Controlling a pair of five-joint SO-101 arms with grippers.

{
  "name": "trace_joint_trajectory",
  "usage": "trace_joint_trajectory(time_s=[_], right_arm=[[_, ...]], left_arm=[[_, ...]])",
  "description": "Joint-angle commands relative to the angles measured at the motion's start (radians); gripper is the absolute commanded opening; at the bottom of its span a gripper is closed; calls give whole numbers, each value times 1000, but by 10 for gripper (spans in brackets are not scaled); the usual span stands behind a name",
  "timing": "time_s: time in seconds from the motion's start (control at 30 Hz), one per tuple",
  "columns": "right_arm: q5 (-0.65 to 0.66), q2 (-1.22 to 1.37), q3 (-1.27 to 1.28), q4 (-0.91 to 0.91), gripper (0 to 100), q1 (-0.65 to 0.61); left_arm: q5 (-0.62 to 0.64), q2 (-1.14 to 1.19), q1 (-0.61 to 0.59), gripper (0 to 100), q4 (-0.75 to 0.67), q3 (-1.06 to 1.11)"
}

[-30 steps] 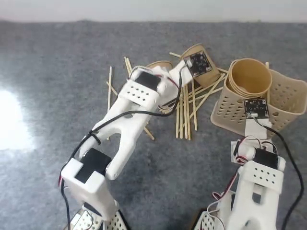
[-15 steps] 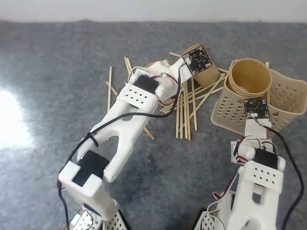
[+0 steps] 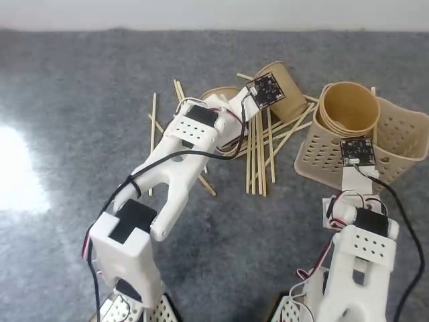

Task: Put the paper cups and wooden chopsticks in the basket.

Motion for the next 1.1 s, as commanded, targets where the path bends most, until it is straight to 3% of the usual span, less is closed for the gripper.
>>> trace_joint_trajectory(time_s=[0.0,0.27,0.67,1.07], right_arm=[[20,-16,-3,-16,295,-8],[21,-18,-3,-13,295,-8],[21,-18,-3,-12,295,-8],[21,-18,-3,-12,295,-8]], left_arm=[[-29,-8,-5,137,109,-7],[-29,-11,5,137,270,10],[-31,-52,28,137,285,134],[-28,-506,153,137,348,380]])
